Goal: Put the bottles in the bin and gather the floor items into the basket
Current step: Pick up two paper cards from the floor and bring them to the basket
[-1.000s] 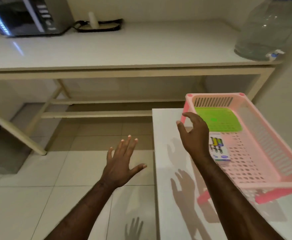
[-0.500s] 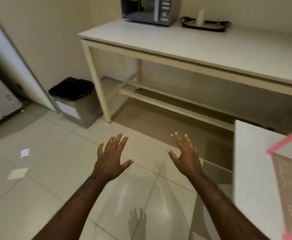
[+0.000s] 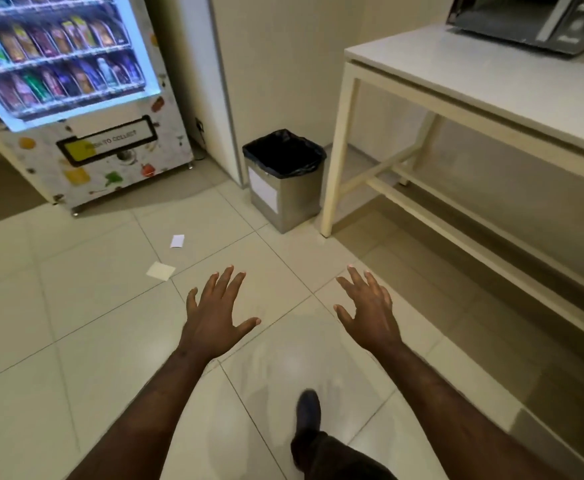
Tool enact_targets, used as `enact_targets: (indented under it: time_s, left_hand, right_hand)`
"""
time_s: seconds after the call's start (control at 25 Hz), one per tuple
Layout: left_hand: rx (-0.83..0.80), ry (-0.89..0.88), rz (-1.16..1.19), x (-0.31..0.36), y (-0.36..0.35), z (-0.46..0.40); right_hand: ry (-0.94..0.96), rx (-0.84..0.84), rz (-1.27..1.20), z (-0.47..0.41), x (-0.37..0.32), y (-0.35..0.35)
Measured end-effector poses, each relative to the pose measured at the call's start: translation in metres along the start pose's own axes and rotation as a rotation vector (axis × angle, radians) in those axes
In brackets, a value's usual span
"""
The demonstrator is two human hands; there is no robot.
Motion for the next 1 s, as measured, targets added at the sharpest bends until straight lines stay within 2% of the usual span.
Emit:
enact_targets:
  time_s: [0.48,0.72,1.0]
  left_hand:
    - [0.065,0.259,0.056,-0.163,0.02,-0.107]
    - [0.096,0.385,0.056,-0.287,0.031,-0.137]
    - [0.079,0.341,0.057,-0.449,0.064,-0.203]
  right_hand:
    - [0.217,-0.207,0.003,-0.222,-0.114,-0.087]
    - [0.331,-0.259,0.036,-0.313,-0.21,-0.144]
    - [0.227,-0.206,-0.071,-0.402,-0.338,-0.198]
Point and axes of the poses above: each hand's wrist, its own z-axis away from the middle knuckle, its own y-axis out of the back of the hand, x = y × z, the point moved 7 cm from there along -z, towards the middle knuckle, and after that the axes turned 3 degrees about -y, right-handed, at the moved point
